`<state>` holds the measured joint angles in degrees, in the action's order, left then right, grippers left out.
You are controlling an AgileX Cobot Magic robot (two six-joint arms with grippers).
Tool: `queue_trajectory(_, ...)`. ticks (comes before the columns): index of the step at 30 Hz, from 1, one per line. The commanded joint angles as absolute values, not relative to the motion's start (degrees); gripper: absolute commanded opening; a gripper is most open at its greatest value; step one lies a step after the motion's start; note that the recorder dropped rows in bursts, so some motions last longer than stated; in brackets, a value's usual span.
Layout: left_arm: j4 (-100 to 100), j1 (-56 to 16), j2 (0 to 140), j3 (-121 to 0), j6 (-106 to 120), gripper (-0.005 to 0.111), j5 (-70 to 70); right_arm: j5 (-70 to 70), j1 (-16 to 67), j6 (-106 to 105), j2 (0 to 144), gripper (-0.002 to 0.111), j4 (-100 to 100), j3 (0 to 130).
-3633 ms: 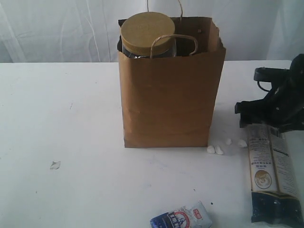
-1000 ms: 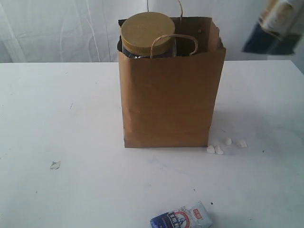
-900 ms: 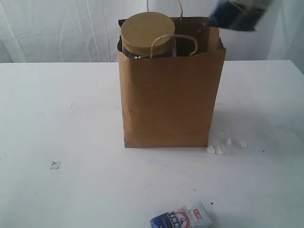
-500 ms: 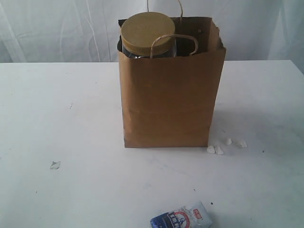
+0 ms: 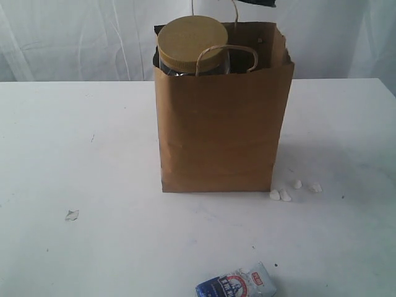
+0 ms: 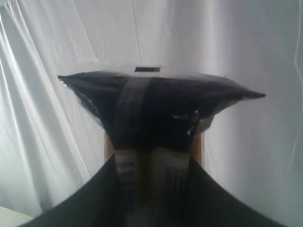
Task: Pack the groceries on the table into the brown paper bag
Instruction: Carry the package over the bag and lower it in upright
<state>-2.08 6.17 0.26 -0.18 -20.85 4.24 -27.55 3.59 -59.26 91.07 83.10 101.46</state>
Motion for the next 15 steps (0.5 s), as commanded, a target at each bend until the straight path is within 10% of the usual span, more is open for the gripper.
queue_trajectory(1, -2.77, 5.91, 0.05, 0.00, -20.95, 0.000, 4.26, -25.55, 3.62, -62.86, 91.30, 0.000, 86.35, 102.64)
queue_trajectory(15, -2.77, 5.91, 0.05, 0.00, -21.42, 0.000, 3.88, -33.08, 3.62, -60.88, 95.52, 0.000, 84.62, 102.64)
